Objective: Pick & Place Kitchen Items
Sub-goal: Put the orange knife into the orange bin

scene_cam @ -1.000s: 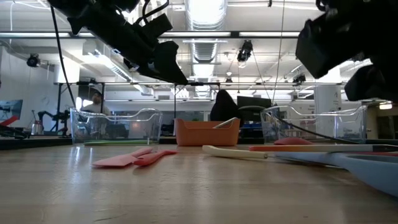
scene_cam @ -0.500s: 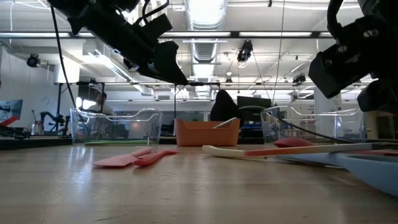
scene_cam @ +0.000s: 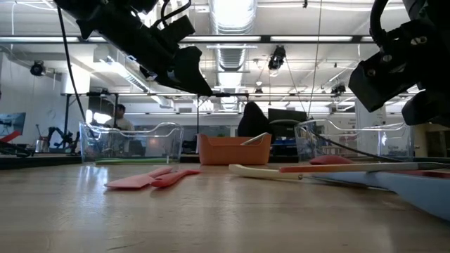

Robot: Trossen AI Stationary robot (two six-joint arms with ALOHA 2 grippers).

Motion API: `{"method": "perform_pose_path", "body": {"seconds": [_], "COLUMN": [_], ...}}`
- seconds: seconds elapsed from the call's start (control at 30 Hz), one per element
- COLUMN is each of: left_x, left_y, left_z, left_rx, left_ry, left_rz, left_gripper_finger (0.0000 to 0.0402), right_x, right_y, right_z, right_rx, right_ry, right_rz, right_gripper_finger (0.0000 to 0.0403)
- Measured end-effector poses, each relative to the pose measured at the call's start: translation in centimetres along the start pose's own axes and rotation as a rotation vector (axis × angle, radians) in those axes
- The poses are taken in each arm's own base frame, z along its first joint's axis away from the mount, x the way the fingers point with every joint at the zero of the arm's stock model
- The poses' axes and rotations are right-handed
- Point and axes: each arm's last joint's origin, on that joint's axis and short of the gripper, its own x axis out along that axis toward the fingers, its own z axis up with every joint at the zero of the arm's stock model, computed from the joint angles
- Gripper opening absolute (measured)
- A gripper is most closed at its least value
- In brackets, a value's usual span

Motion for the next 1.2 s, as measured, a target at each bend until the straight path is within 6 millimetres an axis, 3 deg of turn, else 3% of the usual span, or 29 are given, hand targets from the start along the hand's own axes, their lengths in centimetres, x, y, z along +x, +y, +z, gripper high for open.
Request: {"method": "perform_pose_path", "body": {"seconds": [0.2, 0.6, 0.87, 1.2], "left_x": [0.0, 0.0, 0.0, 0.0], "left_y": [0.0, 0.0, 0.0, 0.0], "left_z": [0.0, 0.0, 0.0, -0.1], "left_rx": [0.000, 0.003, 0.008, 0.023], "left_ry": [0.000, 0.000, 0.000, 0.007], "left_rz": [0.001, 0.001, 0.001, 0.003], "left_gripper_finger": [0.0296, 0.0296, 0.0296, 0.0296], "right_x": [-0.3, -2.7, -5.0, -9.2], "right_y": [0.0, -0.4, -1.5, -3.8], "right_z": [-0.1, -0.4, -1.1, -2.3], "right_rx": [-0.008, 0.004, 0.030, 0.083], "right_ry": [-0.005, -0.083, -0.083, -0.173], "right_rz": [0.007, 0.039, 0.022, -0.008], "right_gripper_finger": [0.0066, 0.0066, 0.0066, 0.0066]}}
